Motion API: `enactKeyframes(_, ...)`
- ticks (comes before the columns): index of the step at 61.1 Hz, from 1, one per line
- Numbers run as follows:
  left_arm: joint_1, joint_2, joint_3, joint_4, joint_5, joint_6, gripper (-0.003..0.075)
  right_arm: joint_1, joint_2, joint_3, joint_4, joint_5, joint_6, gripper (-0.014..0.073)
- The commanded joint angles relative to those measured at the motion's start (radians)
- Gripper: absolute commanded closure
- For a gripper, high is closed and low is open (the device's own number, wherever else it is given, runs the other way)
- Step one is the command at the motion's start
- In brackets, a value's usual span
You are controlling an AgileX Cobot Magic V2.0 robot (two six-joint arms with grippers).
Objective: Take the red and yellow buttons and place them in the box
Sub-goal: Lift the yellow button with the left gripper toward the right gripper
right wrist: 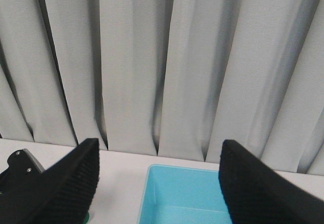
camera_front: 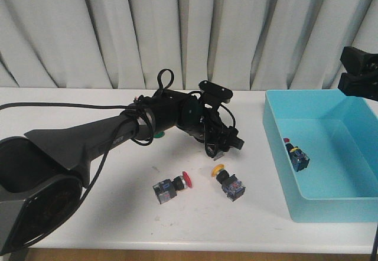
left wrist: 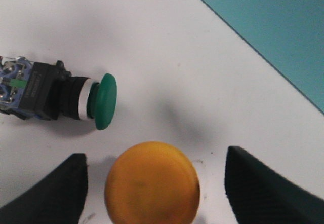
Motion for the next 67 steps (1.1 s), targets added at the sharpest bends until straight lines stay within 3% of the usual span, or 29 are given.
enactKeyframes(1,0.002,-0.068,-0.030,-0.015,-0.052,-0.031,0.0267,0.003,-0.017,-0.029,0.002,0.000,0.000,0.0095)
enactKeyframes(19,0.002,-0.078,-0.040,-0.015,-0.054,-0.049,0.0580,0.003,-0.017,-0.025,-0.002,0.006,0.000,0.0095)
enactKeyframes(29,0.002,-0.115,-0.115,-0.015,0.018,-0.049,0.0730,0.003,0.002,-0.018,-0.011,0.017,-0.017,0.0095)
enactKeyframes(50,0.002,-0.270,-0.242,-0.016,0.262,-0.051,0.0728,0.018,0.102,-0.018,-0.009,0.164,-0.087,0.0095)
enactKeyframes(67,0.002,-0.386,-0.240,-0.021,0.348,-0.060,0.0728,0.196,0.169,-0.018,-0.010,0.175,-0.315,0.0095)
